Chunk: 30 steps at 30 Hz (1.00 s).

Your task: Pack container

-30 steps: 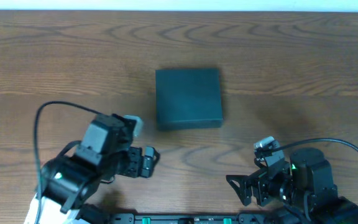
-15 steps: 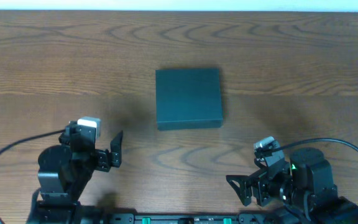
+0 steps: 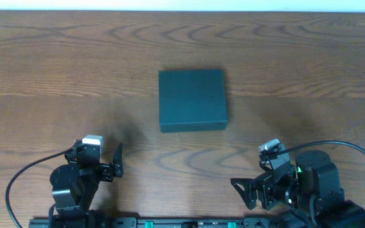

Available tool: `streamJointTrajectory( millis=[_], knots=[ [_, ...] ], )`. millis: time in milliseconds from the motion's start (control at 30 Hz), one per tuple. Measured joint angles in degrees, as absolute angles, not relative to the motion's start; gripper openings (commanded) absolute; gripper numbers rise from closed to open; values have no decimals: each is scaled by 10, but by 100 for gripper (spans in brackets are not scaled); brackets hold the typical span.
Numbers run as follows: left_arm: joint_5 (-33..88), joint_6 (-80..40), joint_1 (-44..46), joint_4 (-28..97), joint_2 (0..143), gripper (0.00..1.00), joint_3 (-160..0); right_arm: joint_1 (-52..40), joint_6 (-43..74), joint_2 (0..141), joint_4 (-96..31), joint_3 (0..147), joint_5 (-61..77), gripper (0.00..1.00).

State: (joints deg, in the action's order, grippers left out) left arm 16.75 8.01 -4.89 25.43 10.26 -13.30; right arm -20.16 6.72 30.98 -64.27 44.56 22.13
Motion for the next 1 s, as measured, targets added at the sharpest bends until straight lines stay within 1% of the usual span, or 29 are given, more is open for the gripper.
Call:
streamJointTrajectory(
  millis=[267,667,1000],
  knots=[
    [168,74,-49,250,57,95,-84,-202,67,310,-642,446,221,99],
    [168,60,-49,246,10,95,-83,-202,67,310,-643,446,221,99],
    [172,60,-49,246,7,95,-83,-202,67,310,-643,446,221,99]
  ],
)
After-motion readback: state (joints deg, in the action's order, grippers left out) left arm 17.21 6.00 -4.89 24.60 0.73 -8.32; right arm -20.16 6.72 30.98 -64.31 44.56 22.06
